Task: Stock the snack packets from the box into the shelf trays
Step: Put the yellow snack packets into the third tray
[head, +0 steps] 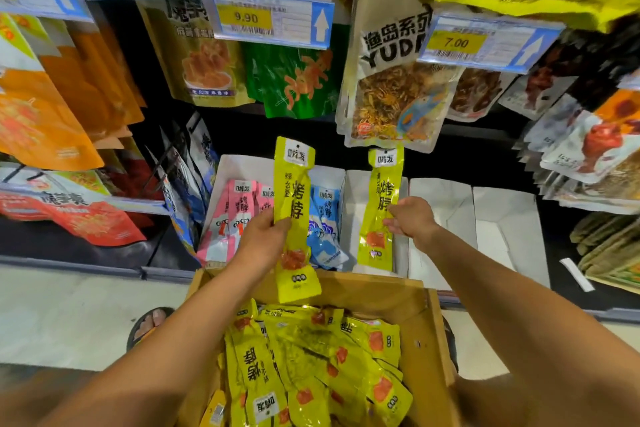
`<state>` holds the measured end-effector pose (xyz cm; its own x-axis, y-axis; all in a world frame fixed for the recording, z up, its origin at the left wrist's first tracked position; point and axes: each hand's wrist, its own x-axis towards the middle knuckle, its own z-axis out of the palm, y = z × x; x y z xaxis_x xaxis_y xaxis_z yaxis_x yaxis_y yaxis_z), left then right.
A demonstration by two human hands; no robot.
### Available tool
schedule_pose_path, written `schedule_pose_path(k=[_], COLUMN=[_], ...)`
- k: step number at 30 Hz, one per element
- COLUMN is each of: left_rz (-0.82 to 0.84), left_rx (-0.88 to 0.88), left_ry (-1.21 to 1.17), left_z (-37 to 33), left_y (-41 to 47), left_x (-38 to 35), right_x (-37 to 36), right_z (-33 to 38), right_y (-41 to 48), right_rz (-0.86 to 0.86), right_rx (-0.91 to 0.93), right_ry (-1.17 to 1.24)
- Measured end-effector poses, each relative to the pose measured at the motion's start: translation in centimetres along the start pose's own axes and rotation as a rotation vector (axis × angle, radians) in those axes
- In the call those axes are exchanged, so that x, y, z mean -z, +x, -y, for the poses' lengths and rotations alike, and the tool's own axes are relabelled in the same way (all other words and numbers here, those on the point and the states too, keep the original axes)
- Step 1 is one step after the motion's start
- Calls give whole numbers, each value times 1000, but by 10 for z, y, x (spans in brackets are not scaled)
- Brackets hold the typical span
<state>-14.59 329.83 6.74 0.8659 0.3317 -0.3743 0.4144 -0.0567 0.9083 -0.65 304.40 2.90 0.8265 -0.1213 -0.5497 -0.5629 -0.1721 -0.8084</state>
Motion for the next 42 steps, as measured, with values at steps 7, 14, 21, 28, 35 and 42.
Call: schedule_pose_path(k=[7,14,21,28,35,42], left_rz=[-22,-6,-10,-21,-10,13], left_rx=[-37,-29,-18,-17,-2,12], left_ry=[-7,-16,19,39,34,36], left_z=[8,10,13,17,22,26], left_y=[6,10,10,7,8,8], left_x=[2,2,3,7,12,17], right_x=[-26,-61,-75,-77,-75,-77], right_z=[-49,-94,-122,-134,-142,-143], right_y=[65,97,111,107,116,128], right_rz=[-40,121,75,63,116,186], right_rx=[34,-122,-46,172,279,386], right_ry=[-240,-205,-674,-889,-1182,-1412])
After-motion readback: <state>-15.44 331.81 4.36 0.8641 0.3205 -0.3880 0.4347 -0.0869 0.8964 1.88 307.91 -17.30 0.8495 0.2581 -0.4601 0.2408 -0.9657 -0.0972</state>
